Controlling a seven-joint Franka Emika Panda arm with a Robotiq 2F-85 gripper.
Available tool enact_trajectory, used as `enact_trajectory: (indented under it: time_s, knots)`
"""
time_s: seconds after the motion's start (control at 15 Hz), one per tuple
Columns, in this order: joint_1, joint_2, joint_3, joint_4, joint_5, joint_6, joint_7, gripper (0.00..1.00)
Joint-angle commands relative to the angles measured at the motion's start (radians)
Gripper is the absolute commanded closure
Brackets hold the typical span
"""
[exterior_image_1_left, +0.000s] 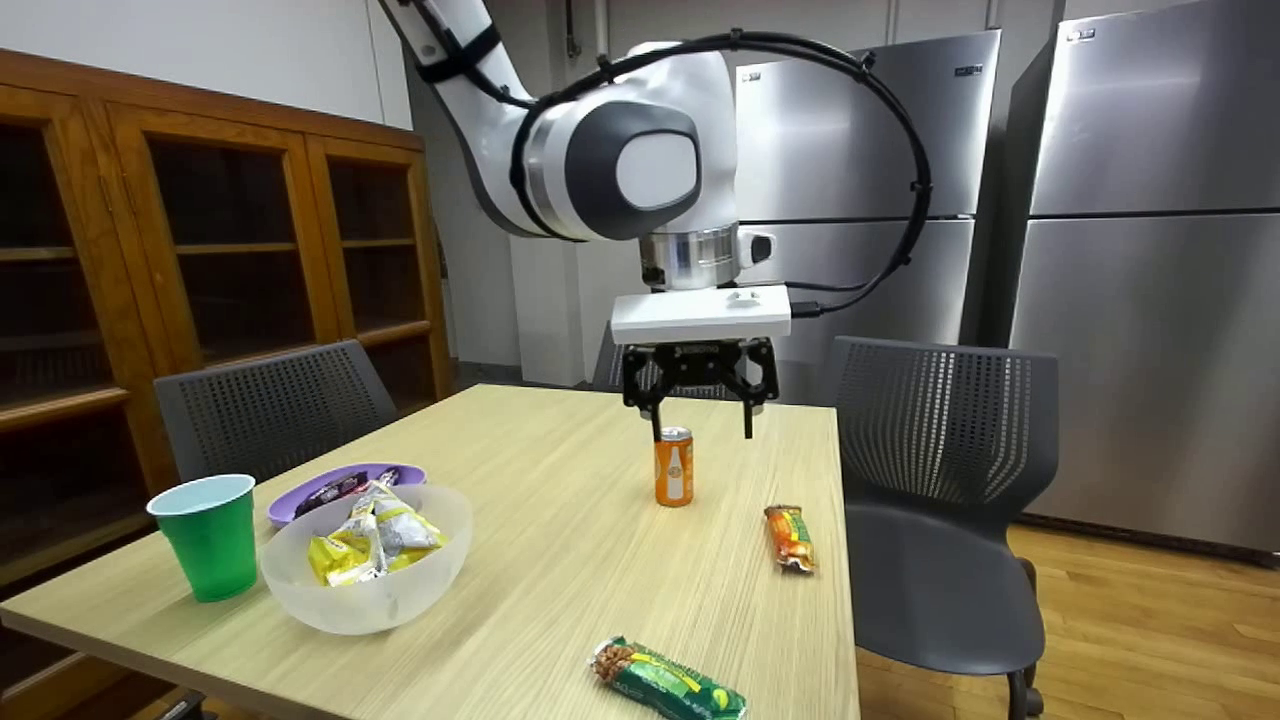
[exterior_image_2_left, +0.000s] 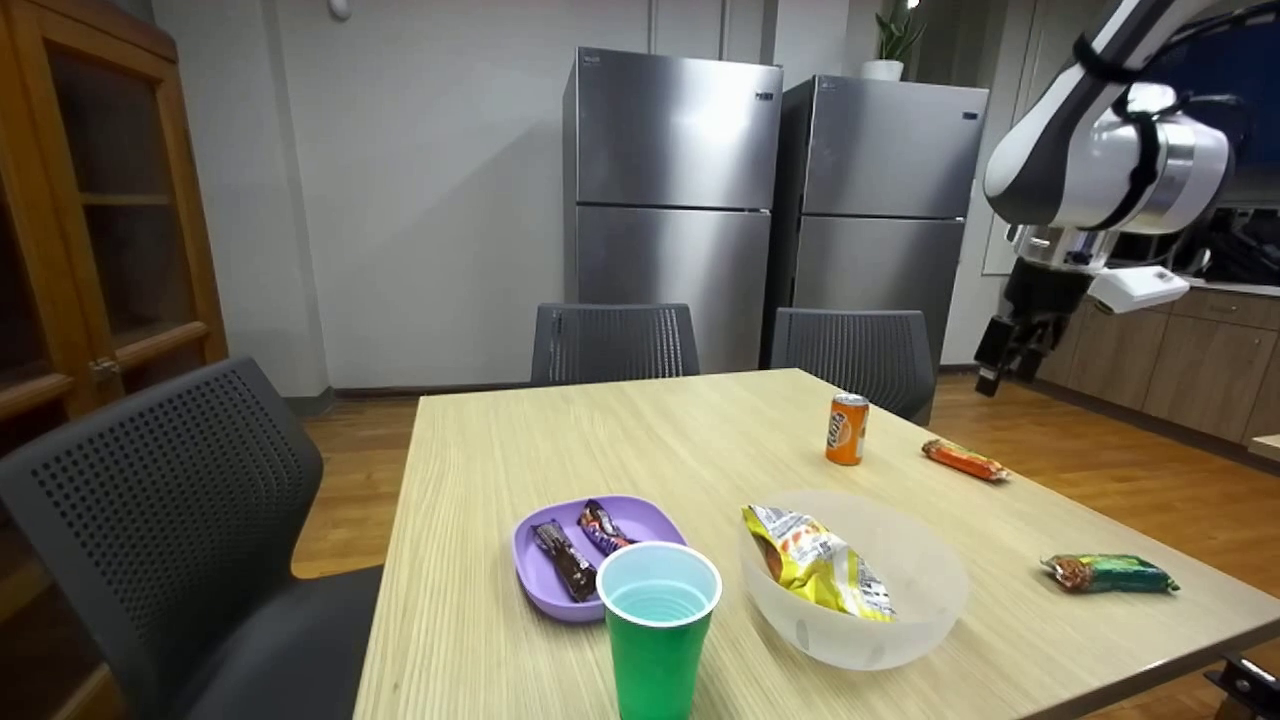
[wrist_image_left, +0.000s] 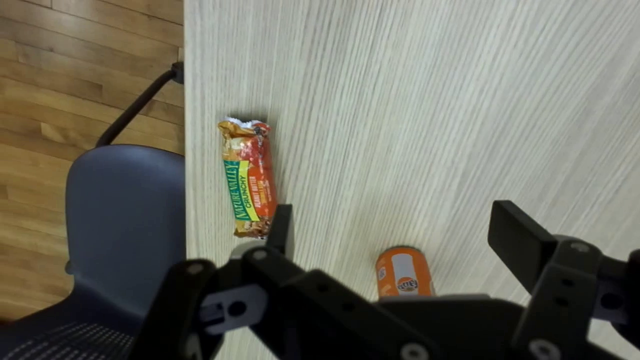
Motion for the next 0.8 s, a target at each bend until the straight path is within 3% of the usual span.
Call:
enact_trajectory:
  time_s: [0.0, 0.67, 0.73]
  knots:
    - [-0.053, 0.107, 0.019, 0.149, -0.03, -0.097, 0.076, 0.0]
    - [-0.121, 0.392, 0.043, 0.505, -0.103, -0.251, 0.189, 0.0]
    - [-0.131, 0.323, 0.057, 0.405, -0.1, -0.195, 0.158, 0.0]
